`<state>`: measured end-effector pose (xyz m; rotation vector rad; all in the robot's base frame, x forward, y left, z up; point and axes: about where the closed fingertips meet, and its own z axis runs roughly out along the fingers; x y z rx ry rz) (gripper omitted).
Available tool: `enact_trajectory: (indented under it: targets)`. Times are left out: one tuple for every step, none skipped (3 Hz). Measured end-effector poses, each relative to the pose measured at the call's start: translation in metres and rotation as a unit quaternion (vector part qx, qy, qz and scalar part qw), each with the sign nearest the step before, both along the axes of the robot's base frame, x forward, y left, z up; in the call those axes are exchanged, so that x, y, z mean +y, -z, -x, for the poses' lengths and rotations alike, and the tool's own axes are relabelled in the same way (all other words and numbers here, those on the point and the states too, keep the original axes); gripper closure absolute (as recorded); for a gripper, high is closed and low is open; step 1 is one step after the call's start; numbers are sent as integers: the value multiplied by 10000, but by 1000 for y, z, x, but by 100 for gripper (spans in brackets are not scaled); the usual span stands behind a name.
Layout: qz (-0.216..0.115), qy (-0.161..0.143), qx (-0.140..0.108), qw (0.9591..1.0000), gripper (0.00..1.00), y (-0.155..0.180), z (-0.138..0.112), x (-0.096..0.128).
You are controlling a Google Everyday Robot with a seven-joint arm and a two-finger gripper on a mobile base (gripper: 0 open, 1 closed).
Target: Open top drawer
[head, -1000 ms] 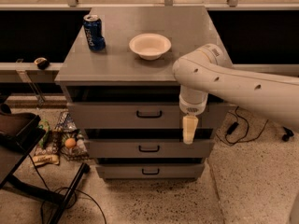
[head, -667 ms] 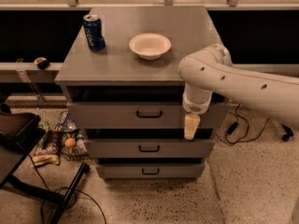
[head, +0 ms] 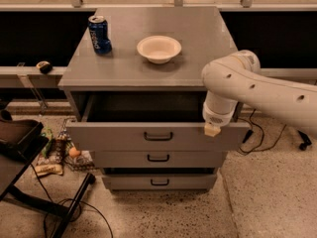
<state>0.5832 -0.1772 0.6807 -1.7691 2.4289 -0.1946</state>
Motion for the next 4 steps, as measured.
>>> enact_trajectory:
  targets:
    - [-21,49,11,10000,85,-4,4,-1]
    - [-21,49,11,10000,58,-4,4,-1]
    - [-21,49,12,10000,35,-4,4,-1]
    - [-21,49,12,10000,12,-4,4,-1]
